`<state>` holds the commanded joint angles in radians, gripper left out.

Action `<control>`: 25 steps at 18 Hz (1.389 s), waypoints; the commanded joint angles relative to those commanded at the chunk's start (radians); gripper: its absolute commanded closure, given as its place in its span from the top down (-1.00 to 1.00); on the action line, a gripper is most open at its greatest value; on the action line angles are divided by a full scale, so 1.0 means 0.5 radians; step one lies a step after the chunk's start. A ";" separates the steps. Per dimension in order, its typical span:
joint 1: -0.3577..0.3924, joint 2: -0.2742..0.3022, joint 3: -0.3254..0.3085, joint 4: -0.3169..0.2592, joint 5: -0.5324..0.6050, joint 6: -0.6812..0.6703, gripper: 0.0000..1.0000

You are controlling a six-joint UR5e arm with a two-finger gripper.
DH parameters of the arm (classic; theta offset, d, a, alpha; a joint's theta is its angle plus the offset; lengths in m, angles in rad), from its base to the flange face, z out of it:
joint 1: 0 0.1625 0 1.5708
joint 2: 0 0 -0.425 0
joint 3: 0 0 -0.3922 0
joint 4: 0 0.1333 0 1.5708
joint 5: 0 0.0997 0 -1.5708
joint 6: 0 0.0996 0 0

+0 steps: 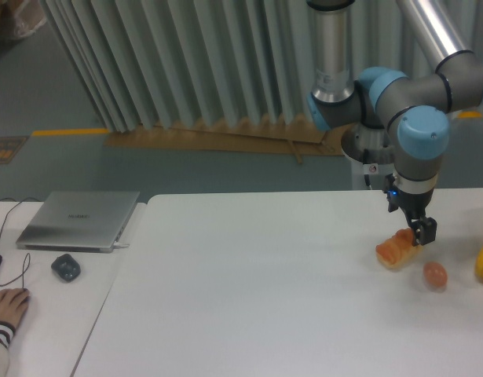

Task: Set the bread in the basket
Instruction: 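Lower the gripper onto the orange bread roll, then close the gripper around the bread roll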

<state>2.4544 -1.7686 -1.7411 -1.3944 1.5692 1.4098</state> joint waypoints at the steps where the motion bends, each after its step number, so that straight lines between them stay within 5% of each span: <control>1: -0.009 -0.018 0.000 0.003 0.000 -0.009 1.00; 6: -0.015 -0.080 0.003 0.034 0.000 0.000 1.00; 16: -0.012 -0.025 -0.116 0.445 0.076 0.239 1.00; 25: -0.015 -0.037 -0.166 0.491 0.114 0.227 1.00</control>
<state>2.4467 -1.7870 -1.8239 -1.1490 1.6260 1.5233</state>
